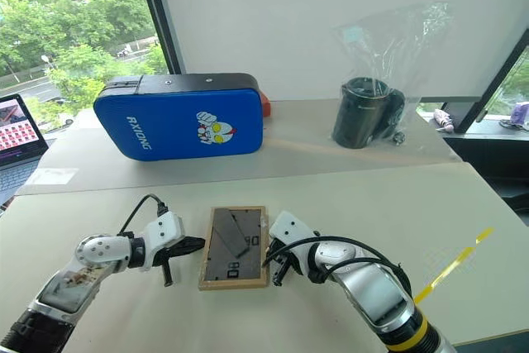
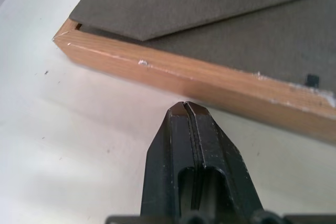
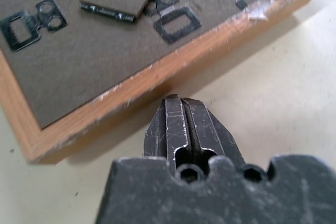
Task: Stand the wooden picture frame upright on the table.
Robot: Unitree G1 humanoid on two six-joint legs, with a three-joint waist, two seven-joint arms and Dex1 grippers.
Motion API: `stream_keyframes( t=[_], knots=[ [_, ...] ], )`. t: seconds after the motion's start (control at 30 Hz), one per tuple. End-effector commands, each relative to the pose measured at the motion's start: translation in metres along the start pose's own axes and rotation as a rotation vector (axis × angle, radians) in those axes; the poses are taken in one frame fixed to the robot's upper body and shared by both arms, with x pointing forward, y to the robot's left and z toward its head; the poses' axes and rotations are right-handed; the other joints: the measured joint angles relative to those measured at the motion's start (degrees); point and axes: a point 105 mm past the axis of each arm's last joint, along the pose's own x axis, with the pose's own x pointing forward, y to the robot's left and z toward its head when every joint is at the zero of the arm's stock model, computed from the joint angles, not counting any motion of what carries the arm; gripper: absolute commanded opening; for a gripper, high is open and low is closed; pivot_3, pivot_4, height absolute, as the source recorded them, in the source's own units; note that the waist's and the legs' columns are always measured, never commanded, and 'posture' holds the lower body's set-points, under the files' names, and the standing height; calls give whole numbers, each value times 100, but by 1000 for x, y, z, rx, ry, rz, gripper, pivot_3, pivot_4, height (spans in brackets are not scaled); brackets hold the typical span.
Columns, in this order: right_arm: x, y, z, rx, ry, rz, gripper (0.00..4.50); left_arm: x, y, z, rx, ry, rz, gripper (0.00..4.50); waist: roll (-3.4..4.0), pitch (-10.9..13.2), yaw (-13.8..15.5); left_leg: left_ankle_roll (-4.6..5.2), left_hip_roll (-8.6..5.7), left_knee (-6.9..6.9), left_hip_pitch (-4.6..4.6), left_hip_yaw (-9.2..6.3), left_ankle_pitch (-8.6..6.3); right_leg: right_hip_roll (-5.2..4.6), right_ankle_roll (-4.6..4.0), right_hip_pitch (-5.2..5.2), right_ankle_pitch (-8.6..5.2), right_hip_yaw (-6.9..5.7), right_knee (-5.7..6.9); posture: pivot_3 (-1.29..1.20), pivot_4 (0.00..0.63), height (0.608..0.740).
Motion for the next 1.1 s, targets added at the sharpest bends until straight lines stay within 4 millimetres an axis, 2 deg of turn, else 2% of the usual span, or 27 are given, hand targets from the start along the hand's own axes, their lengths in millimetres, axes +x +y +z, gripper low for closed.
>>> stream_keyframes(
  t=[0.03, 0.07, 0.1, 0.27, 0.33, 0.37, 0.5, 0.7, 0.8, 1.07, 1.1],
  knots=[
    [-8, -4, -1, 2, -17, -2, 43, -27, 16, 6, 38, -38, 119, 0, 0, 1, 21, 0, 0, -1, 0, 0, 0, 0, 0, -2, -1, 0, 0, 0, 150, 740],
    [-9, -4, 0, 1, -24, 7, 0, -31, 15, 11, 69, -75, 124, 511, 0, 1, 38, 0, 0, 0, -3, -1, 0, 0, 0, -3, -1, 0, -1, 0, 150, 740],
    [-10, -3, 0, -2, -28, 17, 0, -35, 13, 17, 119, -113, 120, 624, -2, 2, 57, 0, 0, 0, -4, -1, 0, 0, 0, -3, -1, -1, -2, 0, 150, 740],
    [-9, -4, -5, -17, -14, 41, 0, -38, -6, 21, 697, -216, 99, 2317, -2, 2, 170, -2, -2, 3, -9, 3, 0, -5, 2, 1, 0, -2, -18, 0, 150, 740],
    [-7, -5, -3, -19, -21, 47, 0, -32, -15, 12, 929, -249, 49, 2978, -3, 2, 202, -2, -2, 0, -8, 5, 0, -5, 1, 1, 1, -2, -21, 0, 150, 740],
    [-6, -5, -2, -20, -25, 50, 0, -30, -19, 7, 991, -261, 20, 2978, -3, 2, 206, -3, -2, 1, -8, 6, 1, -4, 0, 2, 1, -4, -23, 0, 150, 740],
    [-4, -5, 4, -27, -33, 56, 0, -22, -20, -11, 1059, -283, -43, 2978, -3, 2, 192, -3, -2, 0, -8, 9, 1, -3, 0, 2, 3, -5, -21, 0, 150, 740],
    [4, 8, 1, -9, 9, 117, 0, 7, -31, 10, 1115, -470, -72, 2978, -2, 0, 217, -3, -4, 5, -8, 9, 2, -4, 8, 10, 6, -7, -18, 0, 150, 740],
    [11, 14, 4, 4, 12, 133, 0, 16, -40, 13, 1123, -518, -111, 2978, -4, -4, 196, -3, -4, 5, -7, 8, 1, -4, 9, 9, 7, -7, -15, 0, 150, 740],
    [14, 8, 8, 32, 12, 87, 0, 18, -42, 17, 1116, -574, -135, 2978, -4, -7, 95, -3, -3, 3, -2, 5, 1, -3, 8, 7, 7, -7, -8, 0, 150, 740],
    [13, 7, 6, 34, 17, 80, 0, 17, -41, 17, 1111, -574, -129, 2742, -4, -7, 96, -3, -3, 3, -2, 4, 1, -3, 9, 7, 7, -7, -7, 0, 150, 740]
  ],
)
